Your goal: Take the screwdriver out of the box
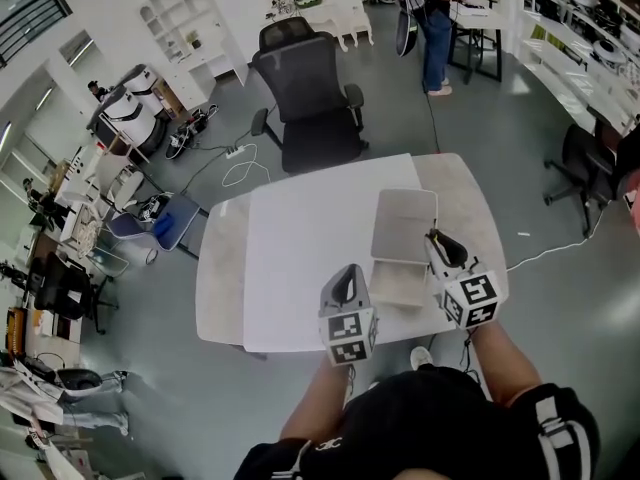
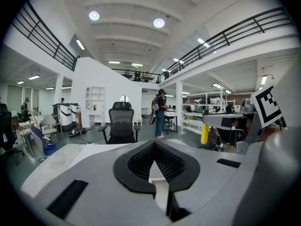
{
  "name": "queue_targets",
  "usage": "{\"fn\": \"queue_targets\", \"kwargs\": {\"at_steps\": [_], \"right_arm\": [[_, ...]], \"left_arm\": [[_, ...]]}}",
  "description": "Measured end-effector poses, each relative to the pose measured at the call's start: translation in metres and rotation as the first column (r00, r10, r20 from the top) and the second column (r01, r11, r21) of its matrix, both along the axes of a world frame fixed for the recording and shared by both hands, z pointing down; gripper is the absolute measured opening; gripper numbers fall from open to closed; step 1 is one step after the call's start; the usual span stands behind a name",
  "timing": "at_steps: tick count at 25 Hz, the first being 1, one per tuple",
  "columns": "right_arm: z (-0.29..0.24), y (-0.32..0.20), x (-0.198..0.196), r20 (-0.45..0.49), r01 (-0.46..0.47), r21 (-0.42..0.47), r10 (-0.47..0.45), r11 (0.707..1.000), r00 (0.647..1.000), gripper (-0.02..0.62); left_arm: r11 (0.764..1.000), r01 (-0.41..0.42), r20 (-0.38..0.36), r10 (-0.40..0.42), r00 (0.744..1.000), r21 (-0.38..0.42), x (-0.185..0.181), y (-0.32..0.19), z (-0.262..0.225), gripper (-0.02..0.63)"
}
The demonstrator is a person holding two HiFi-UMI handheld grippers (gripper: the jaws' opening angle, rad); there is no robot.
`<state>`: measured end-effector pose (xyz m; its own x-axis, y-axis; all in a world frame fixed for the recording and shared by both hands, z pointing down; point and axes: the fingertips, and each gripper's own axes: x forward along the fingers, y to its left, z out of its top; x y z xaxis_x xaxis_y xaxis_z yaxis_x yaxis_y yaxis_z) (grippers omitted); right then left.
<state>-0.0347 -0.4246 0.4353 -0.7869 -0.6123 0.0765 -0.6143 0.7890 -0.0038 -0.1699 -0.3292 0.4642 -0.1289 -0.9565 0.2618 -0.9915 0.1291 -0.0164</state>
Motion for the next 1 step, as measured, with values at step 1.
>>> {"fn": "queue_targets", "kwargs": {"at_steps": [1], "right_arm": [[-0.0005,0.0001,-0.0019,0.001,0.003,0.000,-0.003,1.000,1.000,0.072]], "left_arm": [[1.000,0.001,0.001,-0.001,1.000,0.000,-0.0017,0.0000,-0.0007,0.014]]}}
